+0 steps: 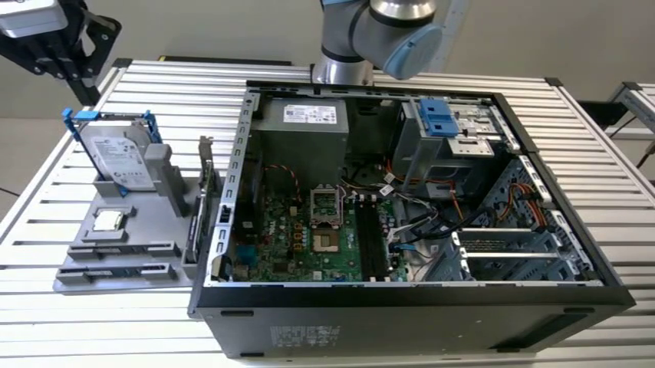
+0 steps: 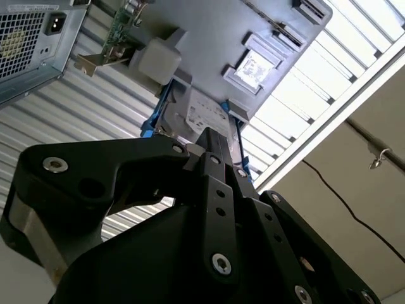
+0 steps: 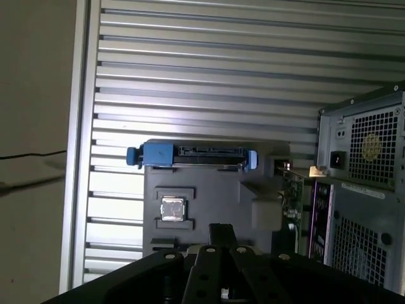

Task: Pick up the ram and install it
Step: 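Reach for the ram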

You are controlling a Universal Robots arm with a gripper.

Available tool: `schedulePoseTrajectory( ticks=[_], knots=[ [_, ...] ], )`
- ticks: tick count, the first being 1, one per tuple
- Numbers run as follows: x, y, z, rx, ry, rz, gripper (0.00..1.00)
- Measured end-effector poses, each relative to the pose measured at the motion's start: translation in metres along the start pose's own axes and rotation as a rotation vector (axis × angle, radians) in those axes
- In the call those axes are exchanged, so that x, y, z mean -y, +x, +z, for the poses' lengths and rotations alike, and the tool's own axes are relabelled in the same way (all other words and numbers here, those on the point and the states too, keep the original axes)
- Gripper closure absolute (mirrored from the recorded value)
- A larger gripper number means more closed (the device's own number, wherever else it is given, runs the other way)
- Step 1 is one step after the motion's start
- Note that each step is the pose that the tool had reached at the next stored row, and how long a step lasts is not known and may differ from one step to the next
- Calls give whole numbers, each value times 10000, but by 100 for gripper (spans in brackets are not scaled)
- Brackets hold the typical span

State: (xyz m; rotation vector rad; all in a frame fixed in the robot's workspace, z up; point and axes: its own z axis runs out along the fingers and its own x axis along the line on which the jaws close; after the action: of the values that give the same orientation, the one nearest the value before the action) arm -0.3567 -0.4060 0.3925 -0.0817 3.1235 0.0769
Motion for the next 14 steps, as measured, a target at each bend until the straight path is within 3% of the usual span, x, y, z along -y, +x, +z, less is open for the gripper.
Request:
schedulePoseTrajectory(
  ticks=[14],
  knots=[
    [198, 10, -10, -25, -1, 1, 100]
  ],
)
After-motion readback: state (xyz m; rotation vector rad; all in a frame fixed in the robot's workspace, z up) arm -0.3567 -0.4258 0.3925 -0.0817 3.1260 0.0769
